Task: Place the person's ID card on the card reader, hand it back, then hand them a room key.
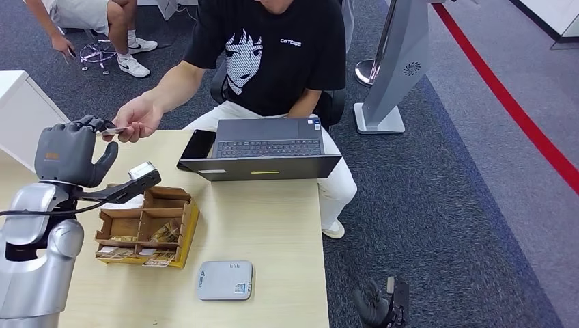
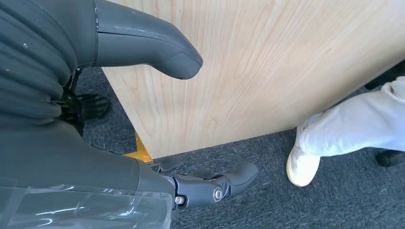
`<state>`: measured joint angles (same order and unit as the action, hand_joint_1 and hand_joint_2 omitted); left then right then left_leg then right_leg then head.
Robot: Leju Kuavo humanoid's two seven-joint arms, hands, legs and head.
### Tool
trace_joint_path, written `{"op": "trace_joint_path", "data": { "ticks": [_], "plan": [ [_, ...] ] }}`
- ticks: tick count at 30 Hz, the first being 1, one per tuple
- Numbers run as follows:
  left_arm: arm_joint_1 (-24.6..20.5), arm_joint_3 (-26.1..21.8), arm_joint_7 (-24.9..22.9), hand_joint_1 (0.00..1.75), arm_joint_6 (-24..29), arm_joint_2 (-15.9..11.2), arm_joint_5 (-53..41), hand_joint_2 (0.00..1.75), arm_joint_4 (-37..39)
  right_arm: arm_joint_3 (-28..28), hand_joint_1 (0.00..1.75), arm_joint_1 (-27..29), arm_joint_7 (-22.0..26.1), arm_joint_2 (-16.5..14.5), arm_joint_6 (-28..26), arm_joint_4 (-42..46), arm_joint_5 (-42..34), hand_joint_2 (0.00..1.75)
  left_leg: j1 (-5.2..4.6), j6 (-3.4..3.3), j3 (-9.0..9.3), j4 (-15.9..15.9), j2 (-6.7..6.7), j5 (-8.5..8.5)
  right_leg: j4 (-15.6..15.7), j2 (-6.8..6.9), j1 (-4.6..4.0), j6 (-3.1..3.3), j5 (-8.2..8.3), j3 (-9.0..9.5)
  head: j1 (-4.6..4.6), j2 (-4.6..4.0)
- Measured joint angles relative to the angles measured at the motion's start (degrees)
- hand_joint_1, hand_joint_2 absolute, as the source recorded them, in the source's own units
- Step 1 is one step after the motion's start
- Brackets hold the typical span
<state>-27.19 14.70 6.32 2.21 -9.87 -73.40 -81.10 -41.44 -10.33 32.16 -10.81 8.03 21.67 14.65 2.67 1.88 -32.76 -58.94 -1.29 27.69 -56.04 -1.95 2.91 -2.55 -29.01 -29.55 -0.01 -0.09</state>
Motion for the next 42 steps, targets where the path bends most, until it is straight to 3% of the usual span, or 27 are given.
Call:
{"op": "trace_joint_path", "data": {
  "ticks": [6,12,18,29,36,42],
  "plan": [
    [8.30,-0.82,2.12,0.00,4.38,1.33,-0.32,1.75,-8.09,-0.46,0.00,1.61,0.97,0.05,0.31,0.59,-1.79,1.75,-0.02,-0.01,-0.03,0.00,-0.01,0.01,0.03,0.03,0.02,-0.01,-0.02,-0.01,0.01,-0.01],
    [13.12,-0.85,4.05,0.00,6.77,1.90,-1.04,1.75,-12.54,-1.38,0.00,2.60,1.43,0.13,0.61,1.27,-2.70,1.75,-0.02,-0.01,-0.01,0.00,0.00,0.00,0.03,0.03,0.02,0.00,0.00,0.00,0.00,-0.01],
    [21.98,0.16,5.86,0.00,11.09,1.93,-3.76,1.75,-17.43,-3.99,0.00,4.46,2.86,0.17,0.96,2.92,-2.79,1.75,-0.03,-0.04,-0.04,0.00,0.00,0.03,0.04,0.03,0.02,-0.03,-0.04,-0.01,0.01,0.00],
    [34.79,6.50,2.18,0.00,6.87,-4.94,-4.59,1.75,-18.62,-7.70,0.00,5.32,3.94,0.17,-0.55,4.71,2.07,1.75,-0.03,-0.06,-0.04,0.04,0.04,0.05,0.05,0.06,0.03,-0.05,-0.06,-0.06,0.00,0.00],
    [36.58,7.56,-1.77,0.00,4.41,-8.87,-5.55,1.75,-17.64,-8.25,0.00,5.01,4.05,0.17,-0.94,4.85,4.07,1.75,-0.03,-0.07,-0.04,0.04,0.02,0.05,0.05,0.08,0.03,-0.05,-0.06,-0.02,0.00,0.00],
    [37.22,8.18,-2.26,0.00,4.40,-10.34,-4.86,1.75,-16.42,-8.52,0.00,4.46,4.15,0.17,-1.09,4.85,5.13,1.75,-0.03,-0.07,-0.05,0.03,0.01,0.05,0.05,0.09,0.03,-0.05,-0.06,-0.02,0.00,0.00]
  ]
}}
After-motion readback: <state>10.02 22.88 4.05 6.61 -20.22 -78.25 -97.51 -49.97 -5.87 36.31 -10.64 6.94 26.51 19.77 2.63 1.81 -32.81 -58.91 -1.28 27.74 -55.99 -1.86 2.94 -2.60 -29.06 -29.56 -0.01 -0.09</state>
